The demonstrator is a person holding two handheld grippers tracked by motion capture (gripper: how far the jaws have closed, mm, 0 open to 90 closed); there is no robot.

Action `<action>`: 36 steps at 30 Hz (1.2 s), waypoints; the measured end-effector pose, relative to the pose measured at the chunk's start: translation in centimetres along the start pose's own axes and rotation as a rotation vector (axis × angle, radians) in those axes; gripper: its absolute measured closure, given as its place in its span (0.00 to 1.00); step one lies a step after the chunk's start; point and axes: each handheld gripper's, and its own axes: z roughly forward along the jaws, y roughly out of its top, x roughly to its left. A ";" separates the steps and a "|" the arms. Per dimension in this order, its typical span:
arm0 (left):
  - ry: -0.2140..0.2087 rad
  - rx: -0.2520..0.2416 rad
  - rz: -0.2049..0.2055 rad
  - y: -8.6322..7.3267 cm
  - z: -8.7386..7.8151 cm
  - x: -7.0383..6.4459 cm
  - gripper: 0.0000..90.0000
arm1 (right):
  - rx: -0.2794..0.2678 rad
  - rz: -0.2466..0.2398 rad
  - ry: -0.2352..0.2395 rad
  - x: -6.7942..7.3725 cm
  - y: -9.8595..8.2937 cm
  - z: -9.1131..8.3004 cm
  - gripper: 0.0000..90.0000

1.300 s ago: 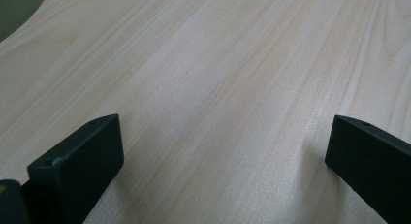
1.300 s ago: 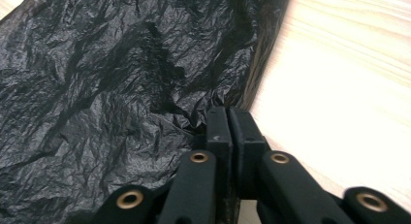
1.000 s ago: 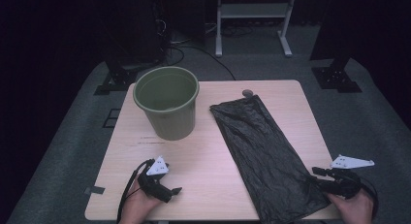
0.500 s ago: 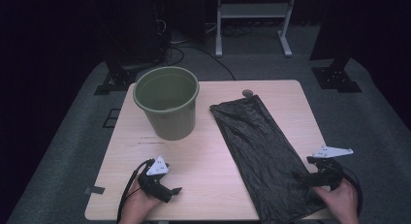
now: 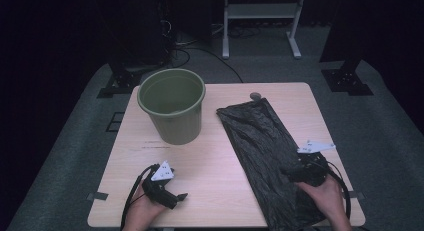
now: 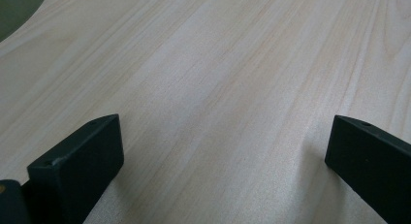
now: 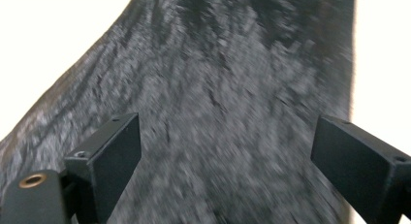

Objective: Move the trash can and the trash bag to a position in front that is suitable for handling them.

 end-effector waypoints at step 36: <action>-0.016 -0.011 -0.040 0.3 -0.4 0.2 0.00 | -0.013 -0.018 0.031 1.0 -0.9 5.4 0.11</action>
